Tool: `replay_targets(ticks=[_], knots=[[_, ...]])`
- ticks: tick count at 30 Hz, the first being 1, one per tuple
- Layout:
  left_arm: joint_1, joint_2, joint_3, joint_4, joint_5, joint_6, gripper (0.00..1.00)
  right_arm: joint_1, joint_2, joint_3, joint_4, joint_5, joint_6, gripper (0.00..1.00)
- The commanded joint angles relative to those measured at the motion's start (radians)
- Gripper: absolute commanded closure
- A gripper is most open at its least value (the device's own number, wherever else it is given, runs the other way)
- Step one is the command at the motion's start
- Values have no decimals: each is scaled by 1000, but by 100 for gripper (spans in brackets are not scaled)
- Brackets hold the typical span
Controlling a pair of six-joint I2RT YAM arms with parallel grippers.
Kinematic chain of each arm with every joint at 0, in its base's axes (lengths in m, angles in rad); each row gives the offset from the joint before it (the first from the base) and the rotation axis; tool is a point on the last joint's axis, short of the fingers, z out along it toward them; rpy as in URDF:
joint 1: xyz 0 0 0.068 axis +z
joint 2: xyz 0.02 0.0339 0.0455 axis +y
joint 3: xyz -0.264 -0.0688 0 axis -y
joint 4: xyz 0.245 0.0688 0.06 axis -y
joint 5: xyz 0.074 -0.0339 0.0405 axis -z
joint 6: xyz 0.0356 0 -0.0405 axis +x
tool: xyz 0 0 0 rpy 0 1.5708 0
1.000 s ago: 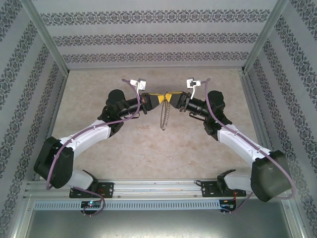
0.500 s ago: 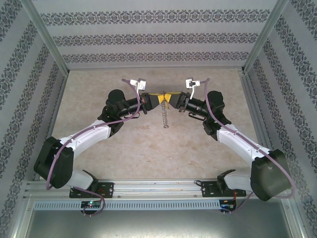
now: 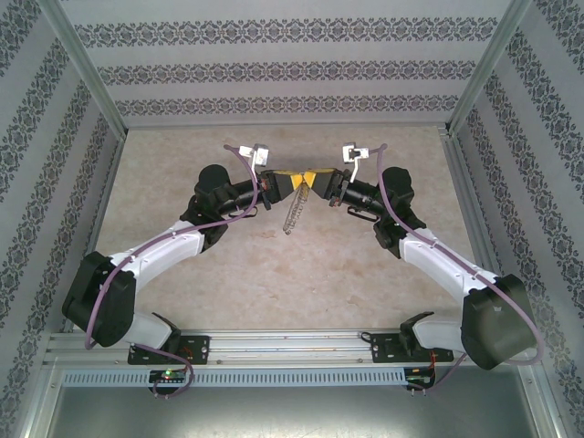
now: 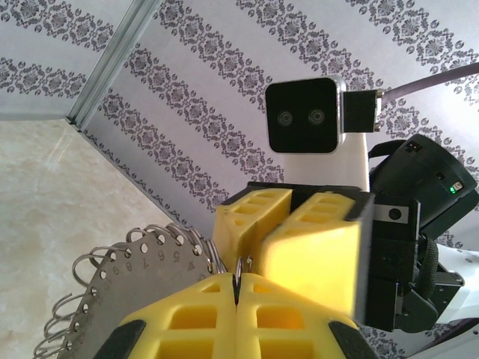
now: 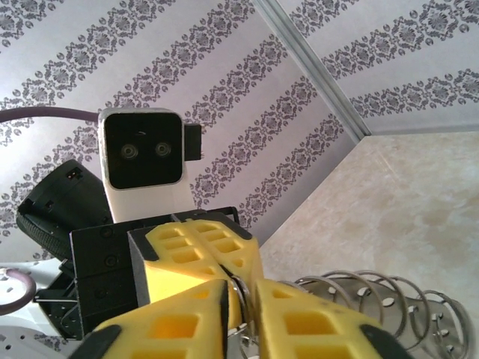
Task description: Put the keys on the keyring
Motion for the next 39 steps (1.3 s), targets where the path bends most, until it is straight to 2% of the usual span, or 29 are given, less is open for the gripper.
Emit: replay_targets(ticks=[1, 4, 11, 13, 17, 25, 34, 39], knots=[[-14, 5, 15, 78, 0, -4, 100, 15, 9, 10, 43, -46, 0, 83], [-14, 5, 14, 78, -1, -7, 100, 15, 11, 10, 45, -49, 0, 100], [-13, 6, 19, 70, 7, 0, 100, 7, 5, 0, 44, -41, -21, 100], [-13, 1, 22, 51, 11, 18, 85, -1, 1, -1, 39, -47, -29, 100], [-4, -51, 30, -79, -20, 116, 64, -33, -14, 3, 7, -71, -57, 100], [27, -124, 133, -422, -19, 314, 51, -76, -16, 32, -81, -169, -170, 100], [56, -57, 298, -759, 131, 489, 48, -107, 12, 66, -141, -283, -250, 100], [61, -1, 336, -801, 207, 505, 55, -111, 31, 81, -159, -324, -258, 100]])
